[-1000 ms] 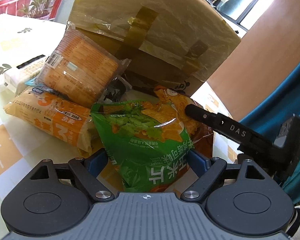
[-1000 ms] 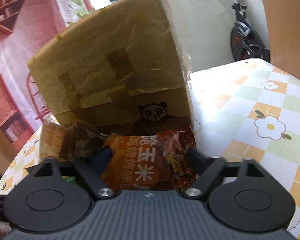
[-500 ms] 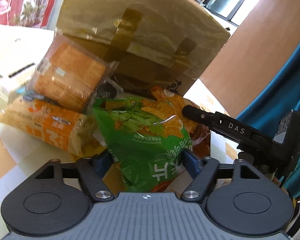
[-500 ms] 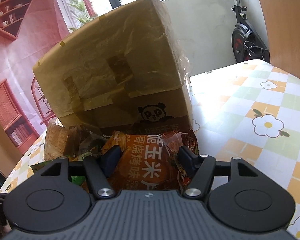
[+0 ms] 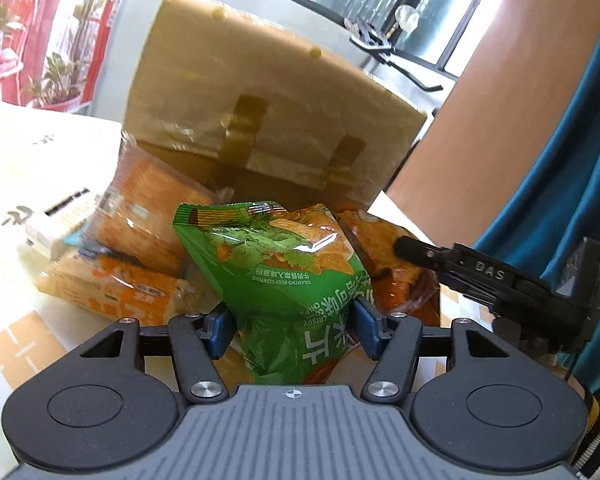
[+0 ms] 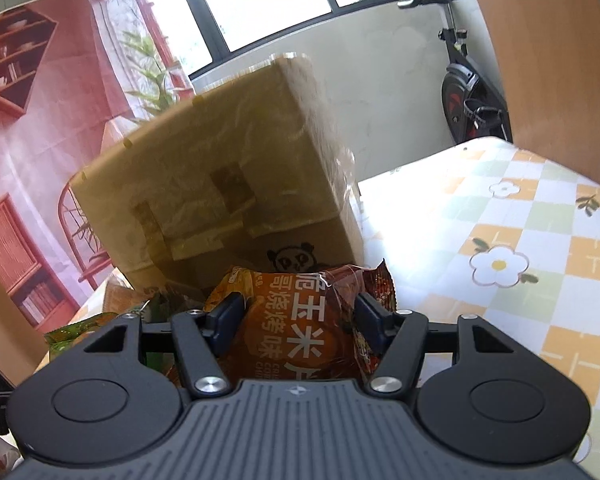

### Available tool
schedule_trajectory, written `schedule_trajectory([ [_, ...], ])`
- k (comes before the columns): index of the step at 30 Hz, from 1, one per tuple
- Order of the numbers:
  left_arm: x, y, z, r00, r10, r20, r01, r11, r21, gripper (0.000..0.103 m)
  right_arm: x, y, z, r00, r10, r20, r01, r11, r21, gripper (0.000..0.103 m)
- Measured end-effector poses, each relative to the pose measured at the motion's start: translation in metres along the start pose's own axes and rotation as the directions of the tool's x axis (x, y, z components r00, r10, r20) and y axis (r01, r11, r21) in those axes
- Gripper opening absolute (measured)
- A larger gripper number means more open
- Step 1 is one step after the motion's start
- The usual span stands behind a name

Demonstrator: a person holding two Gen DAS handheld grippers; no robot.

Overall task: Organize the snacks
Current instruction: 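Lift both held bags up and carry them over the box, then open both tools to drop the bags into the box and withdraw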

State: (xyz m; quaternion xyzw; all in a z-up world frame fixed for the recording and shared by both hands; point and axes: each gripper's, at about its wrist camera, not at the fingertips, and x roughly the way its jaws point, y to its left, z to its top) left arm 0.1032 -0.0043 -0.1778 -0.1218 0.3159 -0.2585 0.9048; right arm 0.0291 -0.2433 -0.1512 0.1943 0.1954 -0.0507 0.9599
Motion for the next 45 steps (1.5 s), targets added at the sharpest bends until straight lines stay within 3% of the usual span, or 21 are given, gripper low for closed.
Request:
schedule_trajectory([
  [8,-0.034,-0.009,0.022,0.994,0.043,0.103,-0.049,0.997,0.057,0.063,-0.026,0.018,0.021,0.998,0.020,0.065,-0.017,0.999,-0.038,0.063],
  [16,-0.066,-0.022,0.084,0.969,0.037,0.246,-0.073,0.988,0.137,0.063,-0.046,0.052,0.062,0.983,0.087,0.164,-0.069,0.991,-0.113,0.063],
  [22,-0.067,-0.029,0.135,0.951,0.040,0.306,-0.091,0.984,0.156,0.064,-0.042,0.079,0.106,0.962,0.154,0.224,-0.117,0.978,-0.173,0.063],
  [30,-0.055,-0.033,0.179,0.937,0.072,0.343,-0.139,0.974,0.176,0.064,0.012,0.109,0.166,0.947,0.192,0.258,-0.128,0.961,-0.244,0.063],
  [37,-0.028,-0.023,0.216,0.947,0.078,0.311,-0.140,0.973,0.183,0.064,0.071,0.124,0.191,0.957,0.147,0.249,-0.072,0.955,-0.289,0.063],
  [45,0.013,-0.007,0.238,0.961,0.107,0.254,-0.152,0.974,0.166,0.063,0.124,0.125,0.194,0.979,0.058,0.197,0.008,0.947,-0.321,0.063],
])
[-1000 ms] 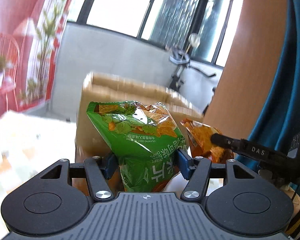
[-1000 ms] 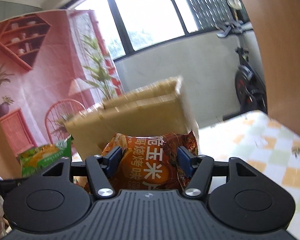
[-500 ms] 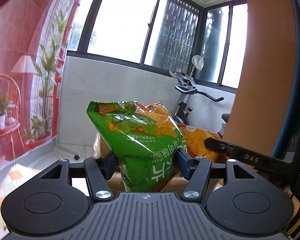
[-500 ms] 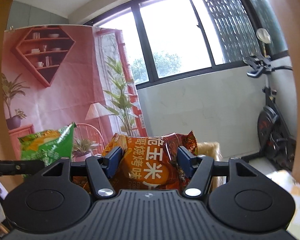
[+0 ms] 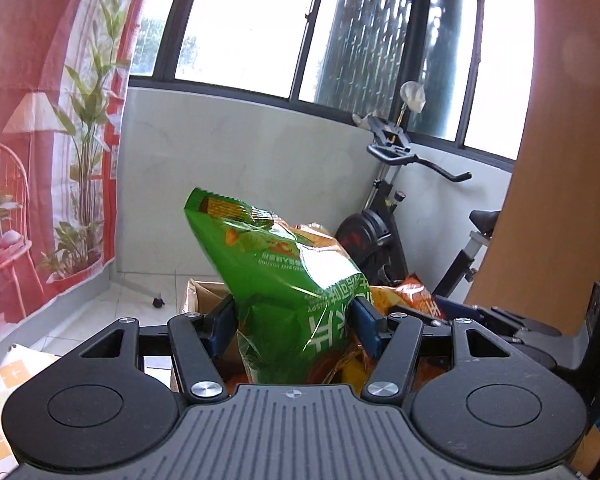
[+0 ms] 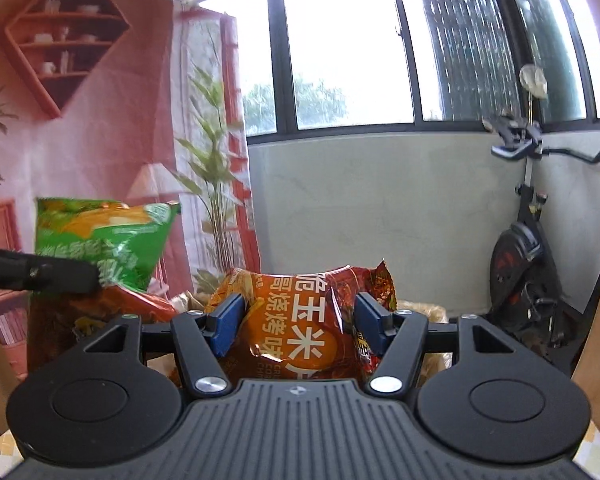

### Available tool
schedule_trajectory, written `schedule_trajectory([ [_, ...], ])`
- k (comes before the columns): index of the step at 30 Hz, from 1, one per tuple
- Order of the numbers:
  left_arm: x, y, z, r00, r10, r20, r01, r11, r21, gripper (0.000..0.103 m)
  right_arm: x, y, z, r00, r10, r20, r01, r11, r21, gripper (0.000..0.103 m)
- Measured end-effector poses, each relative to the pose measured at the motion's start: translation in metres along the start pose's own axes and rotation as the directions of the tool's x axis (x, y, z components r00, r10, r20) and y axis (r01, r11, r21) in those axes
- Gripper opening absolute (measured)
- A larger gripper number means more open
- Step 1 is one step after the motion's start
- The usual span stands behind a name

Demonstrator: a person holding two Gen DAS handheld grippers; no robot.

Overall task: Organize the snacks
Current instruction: 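Open both tools to drop the bags into the box and withdraw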

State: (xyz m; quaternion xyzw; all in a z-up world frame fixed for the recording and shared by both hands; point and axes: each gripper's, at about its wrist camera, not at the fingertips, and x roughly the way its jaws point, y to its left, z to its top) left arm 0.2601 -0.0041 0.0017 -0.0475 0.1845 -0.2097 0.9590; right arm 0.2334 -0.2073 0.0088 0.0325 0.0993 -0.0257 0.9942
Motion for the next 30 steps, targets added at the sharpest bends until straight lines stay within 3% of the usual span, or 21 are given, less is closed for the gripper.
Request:
schedule_trajectory([
  [10,0.032,0.003,-0.003,0.998,0.043,-0.039,-0.040,0.996,0.076,0.063,0.030,-0.014,-0.021,0.995,0.000,-0.096,0.004,0.999,0.042,0.066],
  [13,0.036,0.002,0.002,0.997,0.067,-0.039,-0.063,0.994,0.087,0.070,0.030,-0.015,-0.024,0.995,-0.013,-0.099,0.017,0.999,0.041,0.067],
  [30,-0.030,0.015,-0.007,0.992,0.118,-0.048,-0.115,0.991,0.071,0.072,-0.035,-0.003,-0.032,0.999,0.007,-0.047,-0.004,0.998,0.066,0.070],
])
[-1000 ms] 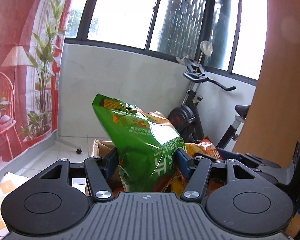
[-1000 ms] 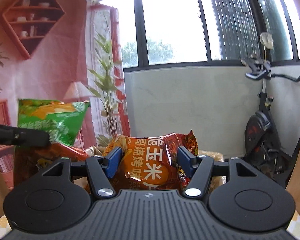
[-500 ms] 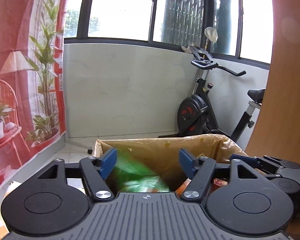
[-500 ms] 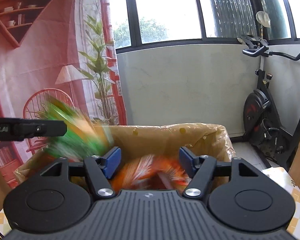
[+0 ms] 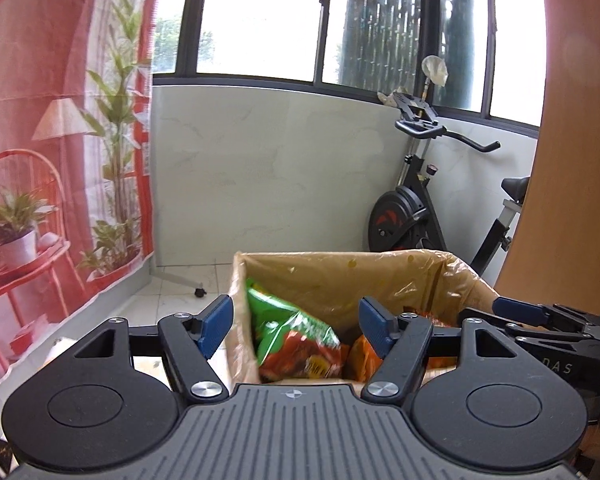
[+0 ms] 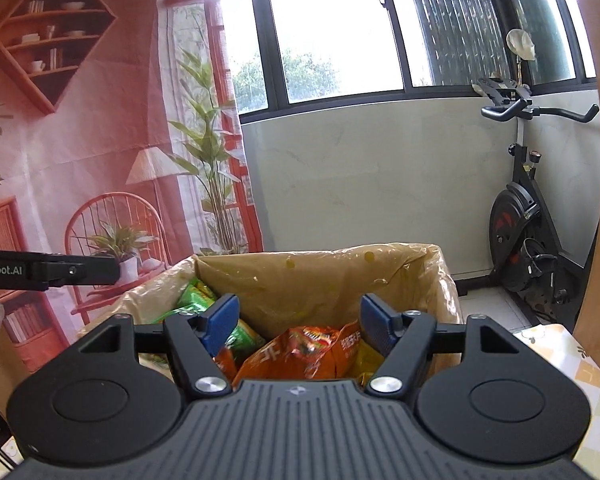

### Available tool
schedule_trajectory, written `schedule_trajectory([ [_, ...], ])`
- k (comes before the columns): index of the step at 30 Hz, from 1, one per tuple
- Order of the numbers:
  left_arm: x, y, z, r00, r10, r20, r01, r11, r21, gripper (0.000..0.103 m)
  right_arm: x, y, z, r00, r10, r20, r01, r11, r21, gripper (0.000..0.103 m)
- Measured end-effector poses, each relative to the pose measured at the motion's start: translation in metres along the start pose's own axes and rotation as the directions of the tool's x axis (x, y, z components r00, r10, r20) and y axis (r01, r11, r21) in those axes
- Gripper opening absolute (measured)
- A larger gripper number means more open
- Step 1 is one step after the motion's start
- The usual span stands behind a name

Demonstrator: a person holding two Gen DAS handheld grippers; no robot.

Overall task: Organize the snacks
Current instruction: 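Open both tools to drop the bags into the box and withdraw, then lower both tools back to the snacks in front of the box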

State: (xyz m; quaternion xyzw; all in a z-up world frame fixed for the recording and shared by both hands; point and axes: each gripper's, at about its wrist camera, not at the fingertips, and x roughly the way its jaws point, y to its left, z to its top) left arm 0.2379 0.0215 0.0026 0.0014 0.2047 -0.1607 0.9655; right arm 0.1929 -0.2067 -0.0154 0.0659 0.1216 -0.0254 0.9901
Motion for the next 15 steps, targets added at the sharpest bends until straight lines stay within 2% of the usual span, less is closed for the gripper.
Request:
schedule_trajectory([
  [8,-0.040,0.019,-0.020,0.999,0.032,-0.003,-0.032,0.999,0.008,0.072,-0.035,0.010,-0.024,1.000,0.011,0.010,-0.011,1.000,0.023,0.070],
  [15,-0.055,0.035,-0.047,0.998,0.035,-0.042,-0.035,0.999,0.000,0.072,-0.052,0.019,-0.054,1.000,0.007,0.007,-0.007,1.000,0.016,0.071],
])
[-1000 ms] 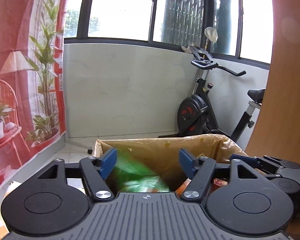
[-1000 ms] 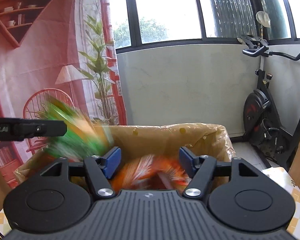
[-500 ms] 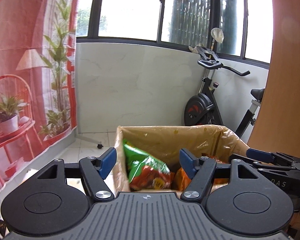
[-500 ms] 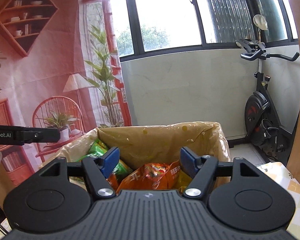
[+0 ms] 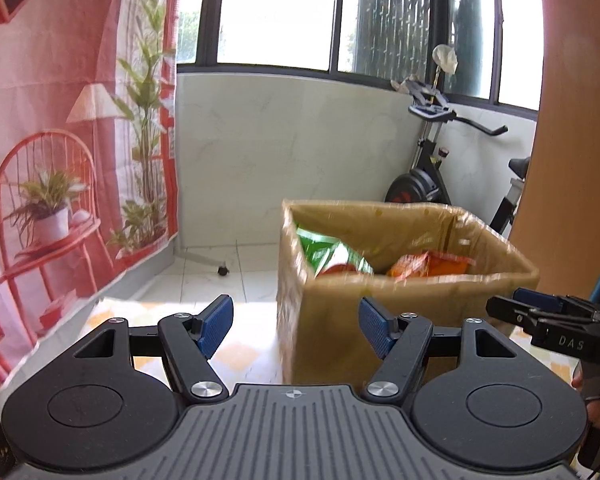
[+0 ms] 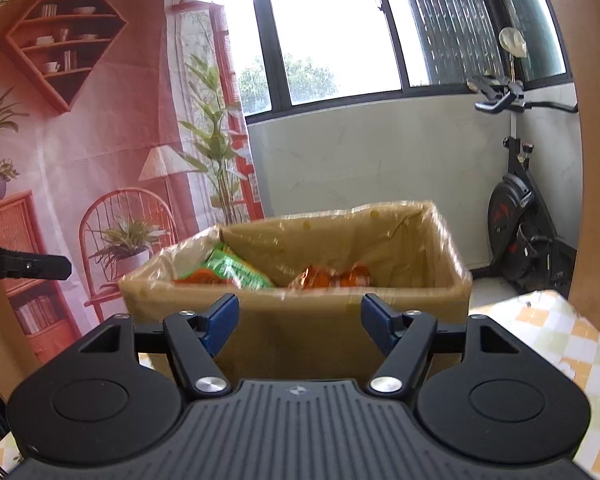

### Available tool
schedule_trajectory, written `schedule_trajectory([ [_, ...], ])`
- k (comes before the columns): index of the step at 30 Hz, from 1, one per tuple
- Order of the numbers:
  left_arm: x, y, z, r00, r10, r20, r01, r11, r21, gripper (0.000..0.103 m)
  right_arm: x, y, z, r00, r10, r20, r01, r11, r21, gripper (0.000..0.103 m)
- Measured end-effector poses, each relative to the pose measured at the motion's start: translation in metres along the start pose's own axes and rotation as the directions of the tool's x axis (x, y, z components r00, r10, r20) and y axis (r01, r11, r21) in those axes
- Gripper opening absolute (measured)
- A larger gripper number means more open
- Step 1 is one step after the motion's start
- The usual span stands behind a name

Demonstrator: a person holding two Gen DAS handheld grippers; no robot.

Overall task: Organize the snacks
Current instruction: 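Lower both tools back to the snacks in front of the box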

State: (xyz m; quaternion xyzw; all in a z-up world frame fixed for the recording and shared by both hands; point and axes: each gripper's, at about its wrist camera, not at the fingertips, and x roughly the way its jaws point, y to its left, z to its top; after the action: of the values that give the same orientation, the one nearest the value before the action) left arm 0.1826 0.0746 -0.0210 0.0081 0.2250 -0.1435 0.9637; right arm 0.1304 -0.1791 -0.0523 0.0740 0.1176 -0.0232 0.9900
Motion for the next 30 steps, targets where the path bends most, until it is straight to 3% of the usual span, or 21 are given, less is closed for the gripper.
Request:
schedule_trajectory([
  [15,0.007,0.001,-0.090,0.991,-0.053,-0.126,0.041,0.995,-0.090,0.072,-0.004,-0.003,-0.081,0.993,0.012,-0.122,-0.007,0.999,0.038,0.071],
  [23,0.021,0.007,-0.126,0.978,-0.049,-0.203,-0.015,0.953,-0.303,0.072,0.003,-0.007,-0.120,0.985,-0.007,-0.171,0.010,1.000,0.017,0.071],
  [30,0.027,-0.003,-0.148,0.962,-0.019,-0.271,-0.080,0.934,-0.348,0.072,0.003,-0.005,-0.142,0.983,0.009,-0.182,-0.007,1.000,0.010,0.071],
])
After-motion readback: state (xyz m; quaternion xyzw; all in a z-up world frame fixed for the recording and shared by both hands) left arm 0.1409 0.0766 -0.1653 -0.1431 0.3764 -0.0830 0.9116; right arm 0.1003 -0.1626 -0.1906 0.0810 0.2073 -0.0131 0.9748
